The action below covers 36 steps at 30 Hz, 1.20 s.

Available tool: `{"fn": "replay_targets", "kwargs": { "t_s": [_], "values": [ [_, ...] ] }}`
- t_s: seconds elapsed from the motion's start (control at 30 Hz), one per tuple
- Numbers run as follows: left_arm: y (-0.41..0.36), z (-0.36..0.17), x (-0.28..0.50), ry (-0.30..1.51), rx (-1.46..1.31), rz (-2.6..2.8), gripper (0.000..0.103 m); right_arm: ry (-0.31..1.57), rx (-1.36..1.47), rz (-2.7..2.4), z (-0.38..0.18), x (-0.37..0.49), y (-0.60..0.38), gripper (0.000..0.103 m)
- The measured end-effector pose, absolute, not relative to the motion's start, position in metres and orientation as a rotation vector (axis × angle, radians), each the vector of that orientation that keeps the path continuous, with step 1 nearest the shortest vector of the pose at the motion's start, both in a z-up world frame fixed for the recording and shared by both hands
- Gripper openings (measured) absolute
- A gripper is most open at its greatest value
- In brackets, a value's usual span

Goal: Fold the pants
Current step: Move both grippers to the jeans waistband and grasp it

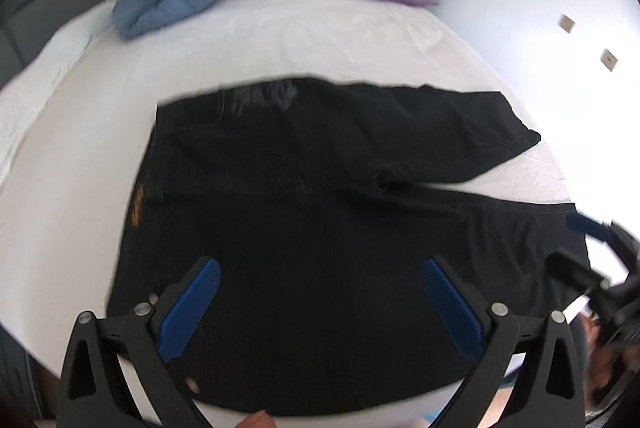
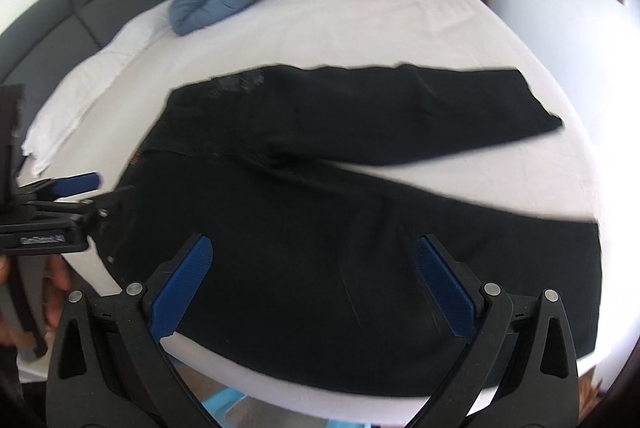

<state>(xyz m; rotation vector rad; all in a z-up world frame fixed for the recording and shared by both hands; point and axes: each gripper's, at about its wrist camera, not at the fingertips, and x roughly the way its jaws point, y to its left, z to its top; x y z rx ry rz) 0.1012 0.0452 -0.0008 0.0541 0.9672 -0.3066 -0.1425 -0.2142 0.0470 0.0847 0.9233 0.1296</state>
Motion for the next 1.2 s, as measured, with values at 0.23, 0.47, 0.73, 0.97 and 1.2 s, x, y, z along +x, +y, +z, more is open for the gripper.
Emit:
{"fn": "replay_targets", "kwargs": {
  "t_s": [0.23,0.47,0.73,0.97,1.2],
  "values": [
    [0.064,-0.018,0.189,1.088,0.087,-0.338,0.103,0.884,0.022,0.297,0.067,-0.063,-0.226,0.103],
    [0.069,-0.028,0.301,1.014,0.322,-0.387,0.103,0.900,-0.081,0.425,0.056,0.023,-0.238,0.098],
    [0.079,-0.073,0.410,1.159,0.444,-0.600,0.068,0.973,-0.168,0.569,0.016,0.095,-0.237,0.064],
    [0.076,-0.109,0.451,1.315,0.446,-0.770,0.067,0.978,-0.173,0.668,-0.006,0.123,-0.236,0.063],
    [0.085,-0.123,0.463,1.379,0.415,-0.806,0.032,0.994,-0.208,0.718,-0.013,0.140,-0.227,0.056]
  ]
}}
